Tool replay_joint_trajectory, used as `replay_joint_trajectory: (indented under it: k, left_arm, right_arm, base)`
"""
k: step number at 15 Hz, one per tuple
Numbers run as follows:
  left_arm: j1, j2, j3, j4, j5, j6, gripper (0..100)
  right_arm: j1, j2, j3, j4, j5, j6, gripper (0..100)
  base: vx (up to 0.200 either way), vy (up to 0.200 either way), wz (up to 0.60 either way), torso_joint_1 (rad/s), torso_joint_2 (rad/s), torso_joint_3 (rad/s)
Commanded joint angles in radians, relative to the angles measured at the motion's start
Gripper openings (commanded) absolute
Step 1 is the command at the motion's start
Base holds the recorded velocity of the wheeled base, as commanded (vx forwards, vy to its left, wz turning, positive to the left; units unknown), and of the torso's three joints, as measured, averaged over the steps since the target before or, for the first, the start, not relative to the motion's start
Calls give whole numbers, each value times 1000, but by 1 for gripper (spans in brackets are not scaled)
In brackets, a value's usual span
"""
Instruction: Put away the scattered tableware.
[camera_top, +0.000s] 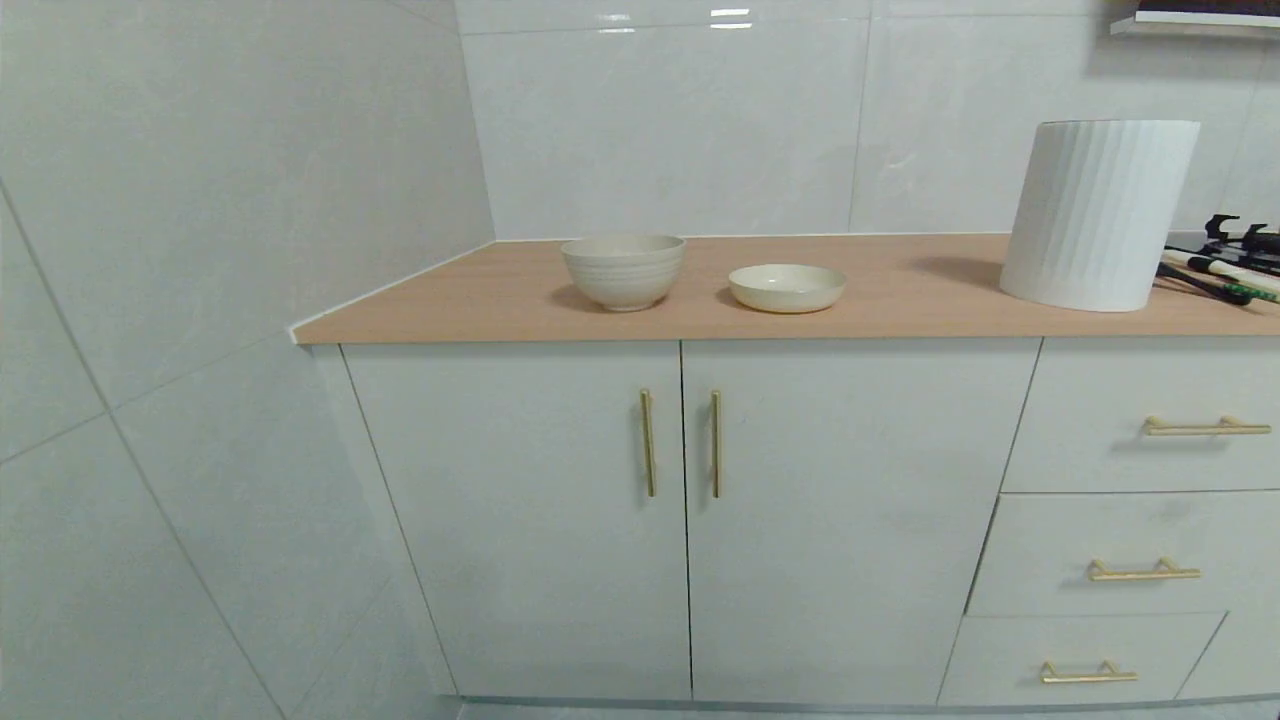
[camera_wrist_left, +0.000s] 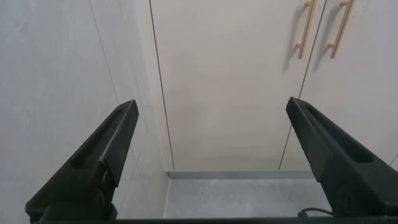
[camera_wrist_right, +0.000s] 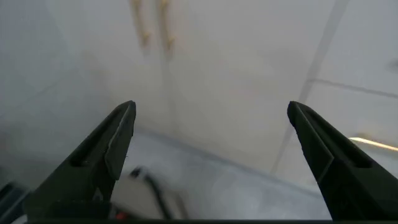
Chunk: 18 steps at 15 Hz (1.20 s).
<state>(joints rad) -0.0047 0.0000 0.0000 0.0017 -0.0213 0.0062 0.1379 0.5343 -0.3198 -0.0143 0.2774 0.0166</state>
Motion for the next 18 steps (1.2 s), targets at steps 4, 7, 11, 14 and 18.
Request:
replay_joint_trajectory:
  k: [4,7,11,14,18]
  left_arm:
    - [0,0,0,0,0,0,100]
    - [0,0,0,0,0,0,100]
    - [0,0,0,0,0,0,100]
    - [0,0,0,0,0,0,100]
    - [0,0,0,0,0,0,100]
  right_arm:
    - [220,593,-291,-16,98,19,100]
    - [295,828,-435,-78,100,42,100]
    - [358,1064,-662,-136,121,180,100]
    - [364,1195,-775,-139,132,194,100]
    - [364,1323,-872,-144,131,235,100]
  base:
    - [0,0,0,0,0,0]
    - [0,0,0,0,0,0]
    - [0,0,0,0,0,0]
    - [0,0,0,0,0,0]
    - [0,0,0,0,0,0]
